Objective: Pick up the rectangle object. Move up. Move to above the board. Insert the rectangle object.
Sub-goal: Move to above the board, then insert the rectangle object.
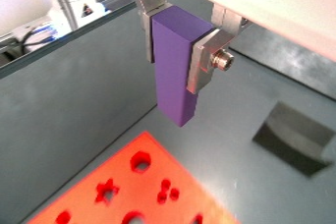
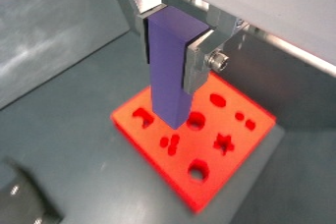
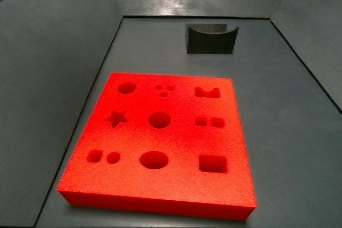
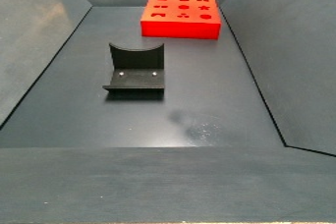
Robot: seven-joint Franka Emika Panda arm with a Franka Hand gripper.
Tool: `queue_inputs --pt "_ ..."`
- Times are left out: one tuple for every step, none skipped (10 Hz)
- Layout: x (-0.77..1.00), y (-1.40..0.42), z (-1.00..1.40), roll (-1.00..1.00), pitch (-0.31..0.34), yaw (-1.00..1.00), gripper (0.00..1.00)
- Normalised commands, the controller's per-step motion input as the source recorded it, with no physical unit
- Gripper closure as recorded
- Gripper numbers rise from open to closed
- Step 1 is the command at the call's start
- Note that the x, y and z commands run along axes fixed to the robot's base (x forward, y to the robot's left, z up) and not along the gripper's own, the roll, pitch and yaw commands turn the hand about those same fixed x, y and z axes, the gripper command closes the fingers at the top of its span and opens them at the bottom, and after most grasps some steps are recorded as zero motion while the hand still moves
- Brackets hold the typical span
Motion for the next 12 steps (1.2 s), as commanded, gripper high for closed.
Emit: queue_inputs --pt "0.36 -0.52 0.14 0.05 0.126 0.03 1.0" --pt "0.23 -0.29 0.08 0.07 0.109 0.02 1.0" --pt "0.56 -0.22 -1.0 -0.12 -0.027 0.38 1.0" --pt "0.57 -0.32 -0.97 -0.08 -0.056 0.32 1.0" --pt "0.61 -0.45 -0.9 0.0 -0.084 0.19 1.0" --pt "0.63 -0.46 -0.89 0.0 -0.089 0.18 1.0" --pt "0.63 -0.48 -0.9 0.0 -0.087 0.17 1.0" --pt "0.63 -0.5 -0.9 0.0 -0.099 0.16 1.0" --pt "0.63 -0.5 -0.89 0.0 -0.1 0.16 1.0" --pt "0.62 -0.49 -0.86 0.0 -0.109 0.16 1.0" --pt "0.48 -0.76 -0.83 0.16 -0.136 0.1 1.0" --pt "0.29 -0.85 -0.63 0.26 -0.157 0.0 1.0"
